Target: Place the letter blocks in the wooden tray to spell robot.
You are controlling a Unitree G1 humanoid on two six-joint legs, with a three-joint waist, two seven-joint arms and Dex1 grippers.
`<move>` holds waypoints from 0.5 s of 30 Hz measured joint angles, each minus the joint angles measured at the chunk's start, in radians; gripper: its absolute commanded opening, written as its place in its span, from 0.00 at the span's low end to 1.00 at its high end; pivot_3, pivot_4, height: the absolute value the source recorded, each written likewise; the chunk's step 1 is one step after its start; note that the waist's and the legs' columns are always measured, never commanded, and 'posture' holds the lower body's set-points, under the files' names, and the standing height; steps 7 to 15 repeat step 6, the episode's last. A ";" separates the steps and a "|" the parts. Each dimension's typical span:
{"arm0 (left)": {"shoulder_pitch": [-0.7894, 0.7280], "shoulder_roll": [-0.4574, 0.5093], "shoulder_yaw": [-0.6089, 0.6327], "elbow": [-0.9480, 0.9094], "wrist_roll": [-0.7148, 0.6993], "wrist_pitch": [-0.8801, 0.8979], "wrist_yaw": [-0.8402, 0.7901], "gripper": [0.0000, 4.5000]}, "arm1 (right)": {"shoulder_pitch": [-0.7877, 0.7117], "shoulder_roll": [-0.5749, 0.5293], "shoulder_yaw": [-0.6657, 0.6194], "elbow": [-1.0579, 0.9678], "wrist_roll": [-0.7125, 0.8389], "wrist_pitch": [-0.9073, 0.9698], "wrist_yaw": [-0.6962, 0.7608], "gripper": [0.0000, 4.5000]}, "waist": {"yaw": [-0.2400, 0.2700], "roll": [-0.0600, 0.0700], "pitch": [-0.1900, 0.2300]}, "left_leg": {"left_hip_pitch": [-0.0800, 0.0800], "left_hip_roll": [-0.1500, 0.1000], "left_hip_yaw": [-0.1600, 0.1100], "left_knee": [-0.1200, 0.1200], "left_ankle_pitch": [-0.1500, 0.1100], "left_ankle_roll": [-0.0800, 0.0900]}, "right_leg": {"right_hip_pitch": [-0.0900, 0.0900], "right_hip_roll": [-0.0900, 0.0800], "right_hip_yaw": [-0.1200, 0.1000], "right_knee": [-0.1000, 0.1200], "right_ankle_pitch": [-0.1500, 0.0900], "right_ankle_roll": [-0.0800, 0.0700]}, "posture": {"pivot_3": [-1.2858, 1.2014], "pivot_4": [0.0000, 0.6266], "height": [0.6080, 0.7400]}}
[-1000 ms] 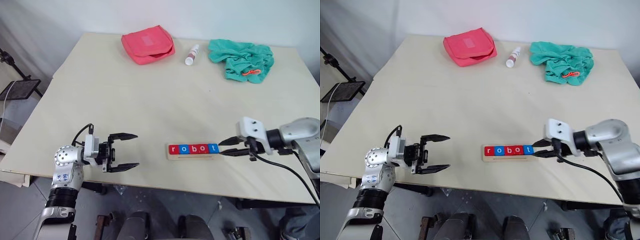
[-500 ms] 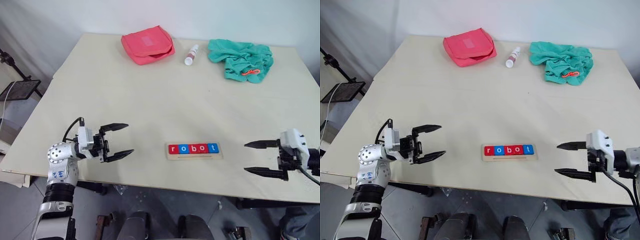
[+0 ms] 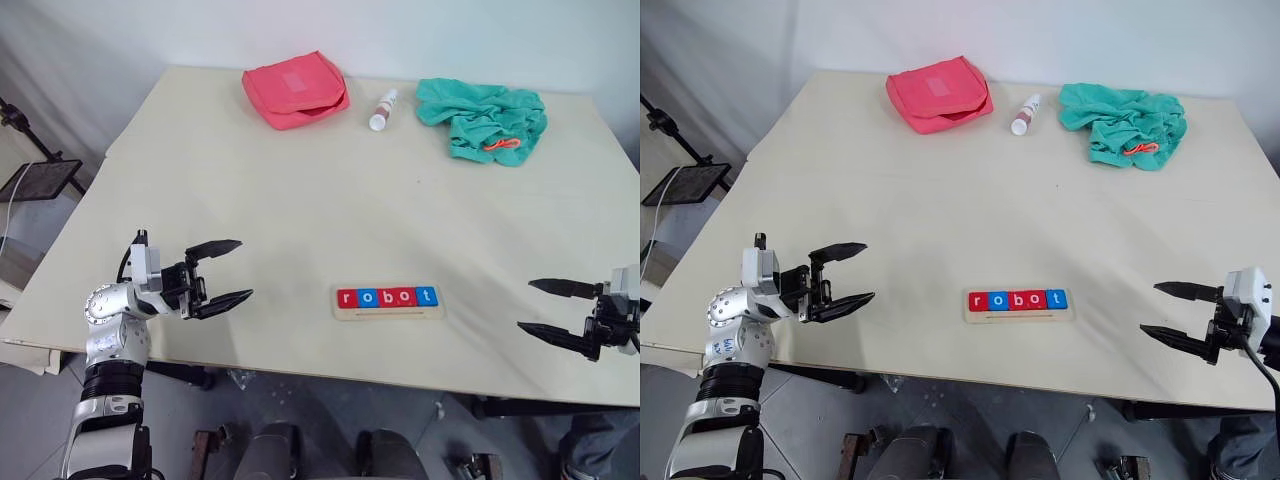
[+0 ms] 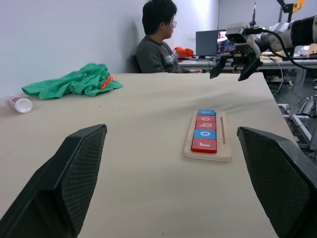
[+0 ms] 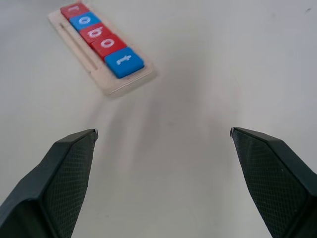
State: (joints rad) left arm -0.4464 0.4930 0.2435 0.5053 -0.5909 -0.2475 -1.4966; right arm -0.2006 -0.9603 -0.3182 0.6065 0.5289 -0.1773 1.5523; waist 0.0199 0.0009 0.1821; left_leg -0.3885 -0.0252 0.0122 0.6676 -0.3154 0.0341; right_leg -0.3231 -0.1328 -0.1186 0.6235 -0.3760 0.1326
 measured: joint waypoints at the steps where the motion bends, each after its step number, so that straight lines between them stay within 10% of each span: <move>1: 0.000 0.000 0.003 0.004 0.000 0.006 -0.002 1.00 | -0.004 0.000 0.005 0.003 0.014 -0.021 0.001 1.00 | -0.001 0.000 0.000 | 0.000 0.000 0.000 0.000 0.000 0.000 | 0.000 0.000 0.000 0.000 0.000 0.000 | 0.52 0.24 1.00; 15: -0.002 0.001 0.003 0.019 0.000 0.022 -0.004 1.00 | 0.020 -0.003 0.062 -0.038 0.093 -0.051 0.001 1.00 | 0.000 0.000 0.000 | 0.000 0.000 0.000 0.000 0.000 0.000 | 0.000 0.000 0.000 0.000 0.000 0.000 | 0.52 0.24 1.00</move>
